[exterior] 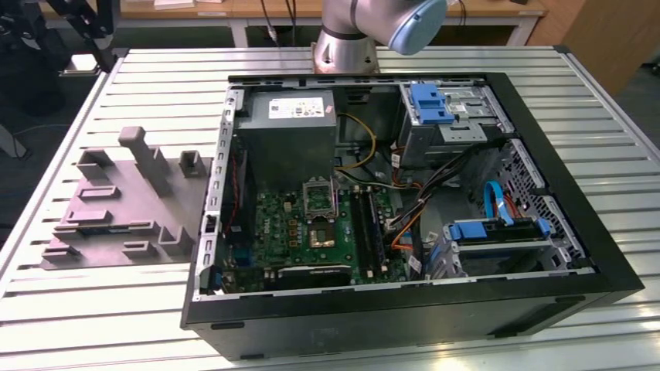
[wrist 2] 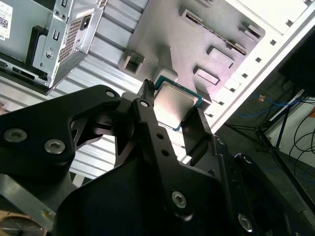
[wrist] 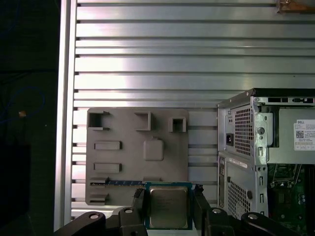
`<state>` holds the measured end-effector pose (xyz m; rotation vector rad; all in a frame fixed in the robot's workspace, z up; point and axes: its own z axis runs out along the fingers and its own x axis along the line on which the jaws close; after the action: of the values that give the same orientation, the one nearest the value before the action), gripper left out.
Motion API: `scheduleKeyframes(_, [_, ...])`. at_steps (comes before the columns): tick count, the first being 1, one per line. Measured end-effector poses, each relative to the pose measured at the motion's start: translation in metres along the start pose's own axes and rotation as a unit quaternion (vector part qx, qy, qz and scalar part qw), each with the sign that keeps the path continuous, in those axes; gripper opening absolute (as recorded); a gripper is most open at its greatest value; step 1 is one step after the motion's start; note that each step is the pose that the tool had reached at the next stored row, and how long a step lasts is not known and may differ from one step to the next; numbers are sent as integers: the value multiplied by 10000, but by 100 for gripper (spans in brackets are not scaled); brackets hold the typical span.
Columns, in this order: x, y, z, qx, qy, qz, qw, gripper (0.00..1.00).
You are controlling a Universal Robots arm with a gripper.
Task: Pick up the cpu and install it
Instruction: 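Pick up the cpu and move it towards the insertion slot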
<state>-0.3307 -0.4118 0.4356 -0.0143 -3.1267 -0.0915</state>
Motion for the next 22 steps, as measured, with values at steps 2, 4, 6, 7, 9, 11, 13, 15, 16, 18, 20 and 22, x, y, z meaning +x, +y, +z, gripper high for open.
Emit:
scheduleKeyframes(2, [1, 0, 0, 0, 0, 0, 10000, 47])
scheduleKeyframes(4, [1, 0, 0, 0, 0, 0, 10000, 47])
scheduleKeyframes(6, [-1, 0, 1, 0, 0, 1, 10000, 47])
scheduleKeyframes(7, [-7, 1, 0, 0, 0, 0, 10000, 47])
scheduleKeyframes(9, [-27, 1, 0, 0, 0, 0, 10000, 47])
scheduleKeyframes(11, [-58, 1, -1, 0, 0, 0, 10000, 47])
scheduleKeyframes(13, [-64, 1, -1, 0, 0, 0, 10000, 47])
scheduleKeyframes(15, [-65, 1, -1, 0, 0, 0, 10000, 47])
scheduleKeyframes(16, [-65, 1, -1, 0, 0, 0, 10000, 47])
scheduleKeyframes(18, [-65, 1, -1, 0, 0, 0, 10000, 47])
scheduleKeyframes(20, [-66, 1, -1, 0, 0, 0, 10000, 47])
scheduleKeyframes(22, [-73, 1, -1, 0, 0, 0, 10000, 47])
